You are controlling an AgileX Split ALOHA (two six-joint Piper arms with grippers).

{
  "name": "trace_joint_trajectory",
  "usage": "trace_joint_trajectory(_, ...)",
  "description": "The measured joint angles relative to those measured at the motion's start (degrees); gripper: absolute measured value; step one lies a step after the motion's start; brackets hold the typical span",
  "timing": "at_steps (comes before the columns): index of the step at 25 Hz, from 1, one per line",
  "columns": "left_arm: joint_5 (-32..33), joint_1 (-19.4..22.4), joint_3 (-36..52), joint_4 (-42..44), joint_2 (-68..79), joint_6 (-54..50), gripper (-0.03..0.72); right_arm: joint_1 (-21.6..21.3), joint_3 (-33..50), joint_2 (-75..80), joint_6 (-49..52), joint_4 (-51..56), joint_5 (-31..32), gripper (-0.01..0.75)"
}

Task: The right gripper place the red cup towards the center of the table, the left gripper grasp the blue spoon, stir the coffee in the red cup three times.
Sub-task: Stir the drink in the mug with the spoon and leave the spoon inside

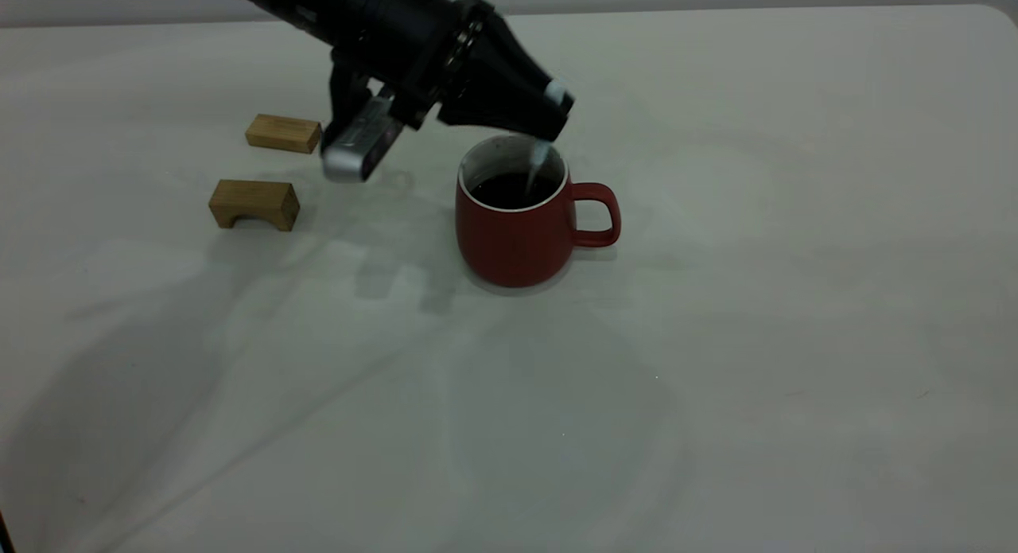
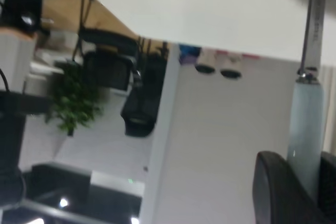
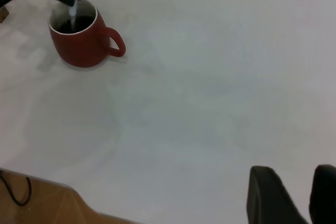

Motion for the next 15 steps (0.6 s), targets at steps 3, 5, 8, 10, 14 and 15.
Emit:
trace_joint_trajectory(3,-0.23,1.56,-0.84,2.27,-0.17,1.17,0.168,0.00,0.00,0.00,0.00,0.00,0.00,0.237)
trace_joint_trajectory(5,-1.55,2.36,-1.19,2.38,-0.37,3.36,0.168,0.00,0.00,0.00,0.00,0.00,0.00,0.237)
trace_joint_trajectory(8,-4.07,2.54,-1.19,0.36,-0.50,5.90,0.168,0.00,0.00,0.00,0.00,0.00,0.00,0.237)
trace_joint_trajectory(10,-4.64,1.95,-1.24,-1.71,-0.50,6.62,0.168,0.00,0.00,0.00,0.00,0.00,0.00,0.237)
trace_joint_trajectory(14,-4.49,-0.38,-1.24,-4.88,-0.41,7.27,0.168,0.00,0.00,0.00,0.00,0.00,0.00,0.237)
trace_joint_trajectory(15,-4.22,-0.87,-1.24,-4.90,-0.41,7.32,0.168,0.00,0.00,0.00,0.00,0.00,0.00,0.237)
